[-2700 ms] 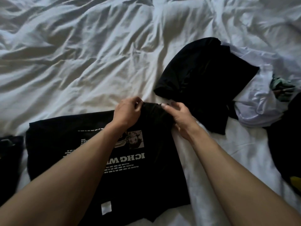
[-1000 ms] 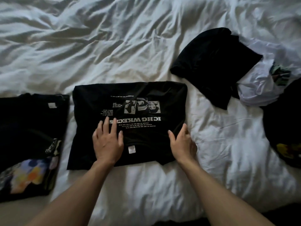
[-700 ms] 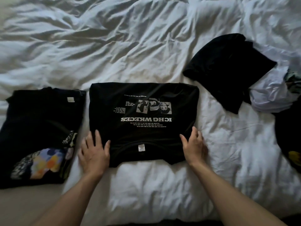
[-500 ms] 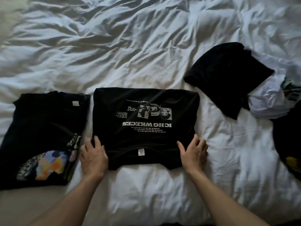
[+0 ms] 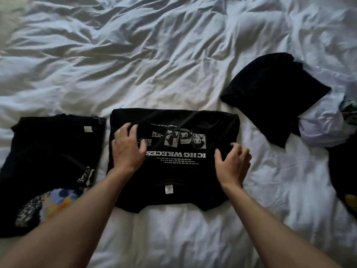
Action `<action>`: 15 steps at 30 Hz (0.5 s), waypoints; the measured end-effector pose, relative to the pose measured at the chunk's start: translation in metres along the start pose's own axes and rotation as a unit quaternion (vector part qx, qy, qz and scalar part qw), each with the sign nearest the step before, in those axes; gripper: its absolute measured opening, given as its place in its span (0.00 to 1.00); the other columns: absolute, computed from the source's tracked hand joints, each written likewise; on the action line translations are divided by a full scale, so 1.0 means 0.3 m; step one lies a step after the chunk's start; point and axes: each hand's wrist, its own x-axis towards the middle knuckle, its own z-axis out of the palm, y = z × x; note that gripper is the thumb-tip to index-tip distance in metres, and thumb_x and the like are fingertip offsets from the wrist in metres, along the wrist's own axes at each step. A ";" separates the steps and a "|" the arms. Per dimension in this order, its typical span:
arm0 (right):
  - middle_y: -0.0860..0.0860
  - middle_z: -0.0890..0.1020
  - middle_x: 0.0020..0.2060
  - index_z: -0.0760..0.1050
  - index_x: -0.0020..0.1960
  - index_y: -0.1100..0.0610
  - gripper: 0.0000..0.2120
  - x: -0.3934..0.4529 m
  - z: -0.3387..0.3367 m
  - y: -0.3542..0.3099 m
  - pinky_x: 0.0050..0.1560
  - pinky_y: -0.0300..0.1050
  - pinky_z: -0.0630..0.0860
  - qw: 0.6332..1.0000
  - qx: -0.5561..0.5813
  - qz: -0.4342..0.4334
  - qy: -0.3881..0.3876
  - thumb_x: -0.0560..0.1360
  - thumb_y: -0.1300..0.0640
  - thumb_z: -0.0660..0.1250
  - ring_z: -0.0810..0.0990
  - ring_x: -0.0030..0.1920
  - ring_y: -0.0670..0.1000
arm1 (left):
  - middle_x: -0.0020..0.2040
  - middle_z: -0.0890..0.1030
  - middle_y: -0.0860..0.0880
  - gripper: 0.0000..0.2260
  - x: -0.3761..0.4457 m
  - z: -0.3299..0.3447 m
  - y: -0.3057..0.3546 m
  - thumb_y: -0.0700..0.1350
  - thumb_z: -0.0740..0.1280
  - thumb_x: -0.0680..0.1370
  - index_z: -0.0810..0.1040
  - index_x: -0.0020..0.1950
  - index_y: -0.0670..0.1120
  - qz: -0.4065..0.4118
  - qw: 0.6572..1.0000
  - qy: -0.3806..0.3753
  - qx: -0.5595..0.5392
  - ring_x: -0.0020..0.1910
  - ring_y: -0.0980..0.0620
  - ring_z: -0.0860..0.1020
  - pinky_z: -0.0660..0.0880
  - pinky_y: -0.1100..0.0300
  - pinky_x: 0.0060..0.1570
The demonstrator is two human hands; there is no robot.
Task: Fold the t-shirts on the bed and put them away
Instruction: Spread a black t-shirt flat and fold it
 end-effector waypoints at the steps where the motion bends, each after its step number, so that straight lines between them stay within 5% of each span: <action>1: 0.59 0.76 0.52 0.75 0.54 0.60 0.14 -0.029 -0.005 -0.003 0.53 0.53 0.70 0.999 0.043 -0.015 0.017 0.75 0.52 0.70 0.75 0.54 0.61 | 0.69 0.71 0.42 0.23 0.043 -0.002 0.033 0.47 0.69 0.76 0.74 0.70 0.43 0.023 1.000 -0.010 -0.006 0.69 0.40 0.67 0.67 0.45 0.64; 3: 0.55 0.79 0.40 0.75 0.43 0.58 0.08 -0.125 0.002 -0.012 0.43 0.50 0.72 0.995 0.098 -0.024 0.003 0.76 0.55 0.70 0.79 0.43 0.59 | 0.69 0.72 0.44 0.22 0.130 0.000 0.112 0.47 0.68 0.77 0.73 0.71 0.45 0.066 0.997 -0.047 -0.016 0.70 0.43 0.66 0.67 0.47 0.65; 6: 0.50 0.81 0.33 0.77 0.40 0.54 0.09 -0.237 0.056 -0.037 0.39 0.48 0.76 0.978 0.156 0.023 -0.134 0.77 0.52 0.69 0.81 0.37 0.54 | 0.68 0.74 0.48 0.19 0.243 0.020 0.223 0.47 0.67 0.79 0.75 0.70 0.48 0.131 0.983 -0.123 -0.034 0.69 0.45 0.68 0.68 0.49 0.66; 10: 0.49 0.83 0.35 0.79 0.43 0.54 0.10 -0.276 0.108 -0.103 0.35 0.44 0.79 0.893 0.249 0.151 -0.343 0.78 0.48 0.66 0.83 0.35 0.49 | 0.70 0.72 0.49 0.20 0.333 0.066 0.319 0.46 0.66 0.79 0.73 0.71 0.50 0.176 0.960 -0.215 -0.003 0.68 0.45 0.68 0.68 0.50 0.67; 15: 0.55 0.80 0.26 0.78 0.35 0.60 0.23 -0.365 0.129 -0.103 0.25 0.39 0.70 0.780 0.325 0.408 -0.345 0.76 0.42 0.67 0.79 0.27 0.53 | 0.70 0.72 0.43 0.23 0.435 0.134 0.368 0.49 0.69 0.78 0.72 0.73 0.47 0.134 0.956 -0.262 -0.007 0.67 0.42 0.71 0.69 0.50 0.67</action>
